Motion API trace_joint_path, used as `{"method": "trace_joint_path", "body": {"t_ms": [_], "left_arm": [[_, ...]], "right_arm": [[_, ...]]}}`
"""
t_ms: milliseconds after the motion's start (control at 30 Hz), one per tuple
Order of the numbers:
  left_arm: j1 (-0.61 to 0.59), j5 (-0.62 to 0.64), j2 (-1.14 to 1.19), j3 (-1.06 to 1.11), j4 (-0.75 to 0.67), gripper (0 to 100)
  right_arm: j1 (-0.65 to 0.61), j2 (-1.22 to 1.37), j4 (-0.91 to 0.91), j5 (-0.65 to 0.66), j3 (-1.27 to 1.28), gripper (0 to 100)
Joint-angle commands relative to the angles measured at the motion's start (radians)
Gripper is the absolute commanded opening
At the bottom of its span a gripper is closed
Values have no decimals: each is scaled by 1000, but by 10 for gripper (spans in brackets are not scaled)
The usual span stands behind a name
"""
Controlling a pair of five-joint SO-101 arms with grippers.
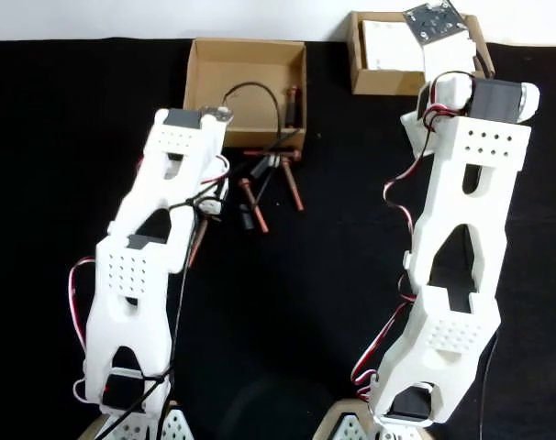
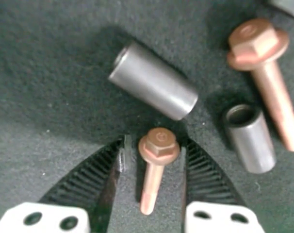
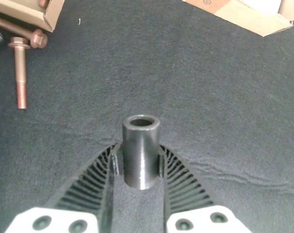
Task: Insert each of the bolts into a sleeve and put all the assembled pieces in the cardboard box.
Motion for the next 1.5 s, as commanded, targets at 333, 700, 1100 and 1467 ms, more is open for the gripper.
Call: {"method": "trace_joint_path", "body": {"t_ms": [333,700,1100,1467], "left_arm": [[39,-2,22,-13,-8,18],[48,0,-110,-13,20,8],[62,173,-993,590,-203,8],[68,5,-1877,1543,-1129,9]], "right_arm": [[10,-2,-10,-2,-4,7],[22,-79,30,-5,-61,7],[96,-645,30,-5,277,7],[7,-1141,28,-9,1050,8]]}}
